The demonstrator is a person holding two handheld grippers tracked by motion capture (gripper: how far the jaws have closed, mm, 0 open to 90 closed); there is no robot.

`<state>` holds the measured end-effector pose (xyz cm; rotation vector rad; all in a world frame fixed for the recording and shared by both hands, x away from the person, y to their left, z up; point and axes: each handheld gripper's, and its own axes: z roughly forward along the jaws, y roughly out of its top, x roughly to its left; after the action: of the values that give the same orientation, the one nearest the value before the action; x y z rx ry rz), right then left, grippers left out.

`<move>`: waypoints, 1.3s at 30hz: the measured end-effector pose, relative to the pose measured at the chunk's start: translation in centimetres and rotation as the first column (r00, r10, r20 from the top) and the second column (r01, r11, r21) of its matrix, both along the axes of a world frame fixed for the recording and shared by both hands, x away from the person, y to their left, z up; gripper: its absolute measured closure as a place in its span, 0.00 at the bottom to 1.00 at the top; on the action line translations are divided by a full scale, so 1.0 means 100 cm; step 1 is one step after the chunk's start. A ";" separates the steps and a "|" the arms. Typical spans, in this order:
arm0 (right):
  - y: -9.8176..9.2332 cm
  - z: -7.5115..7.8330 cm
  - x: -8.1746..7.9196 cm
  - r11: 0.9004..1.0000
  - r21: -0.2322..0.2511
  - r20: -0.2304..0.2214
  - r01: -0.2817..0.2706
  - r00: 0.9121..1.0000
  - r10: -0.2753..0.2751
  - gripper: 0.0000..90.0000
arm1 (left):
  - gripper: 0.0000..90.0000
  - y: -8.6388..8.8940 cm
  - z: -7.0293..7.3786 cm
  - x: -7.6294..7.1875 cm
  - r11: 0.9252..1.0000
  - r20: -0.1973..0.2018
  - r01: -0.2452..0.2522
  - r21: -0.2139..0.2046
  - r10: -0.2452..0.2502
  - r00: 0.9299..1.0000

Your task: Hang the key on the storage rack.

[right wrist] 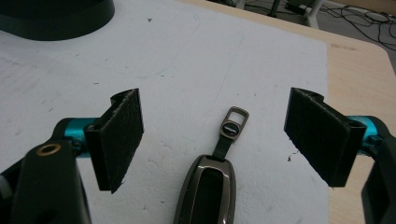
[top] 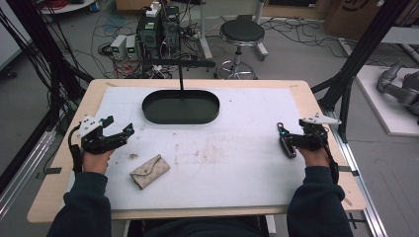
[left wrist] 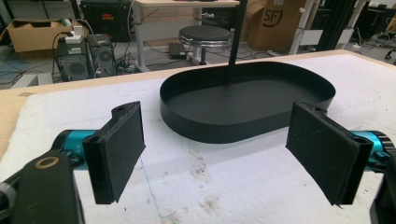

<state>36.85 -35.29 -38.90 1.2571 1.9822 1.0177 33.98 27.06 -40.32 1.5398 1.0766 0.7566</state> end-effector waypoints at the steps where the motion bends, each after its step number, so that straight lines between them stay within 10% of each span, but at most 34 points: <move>1: 0.000 0.000 0.000 1.000 0.003 0.000 0.001 1.000 -0.001 0.22 | 0.21 0.000 0.000 0.000 1.000 -0.001 0.000 0.002 0.000 1.000; 14: -0.003 -0.009 0.000 0.996 -0.083 -0.043 -0.024 0.999 0.020 0.22 | 0.21 -0.001 -0.002 0.003 1.000 -0.013 -0.004 -0.002 0.004 1.000; 25: 0.000 -0.020 0.006 0.999 -0.027 -0.112 0.020 0.993 -0.023 0.22 | 0.22 -0.004 -0.003 0.004 1.000 -0.022 0.015 0.009 -0.015 1.000; 39: 0.001 -0.041 0.012 0.998 -0.049 -0.257 0.049 0.965 -0.060 0.36 | 0.23 -0.002 -0.007 0.007 1.000 -0.051 0.020 0.001 -0.020 0.998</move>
<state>38.06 -35.21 -43.00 1.4756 2.1365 0.8143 34.65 26.87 -40.99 1.5767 1.0973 0.7081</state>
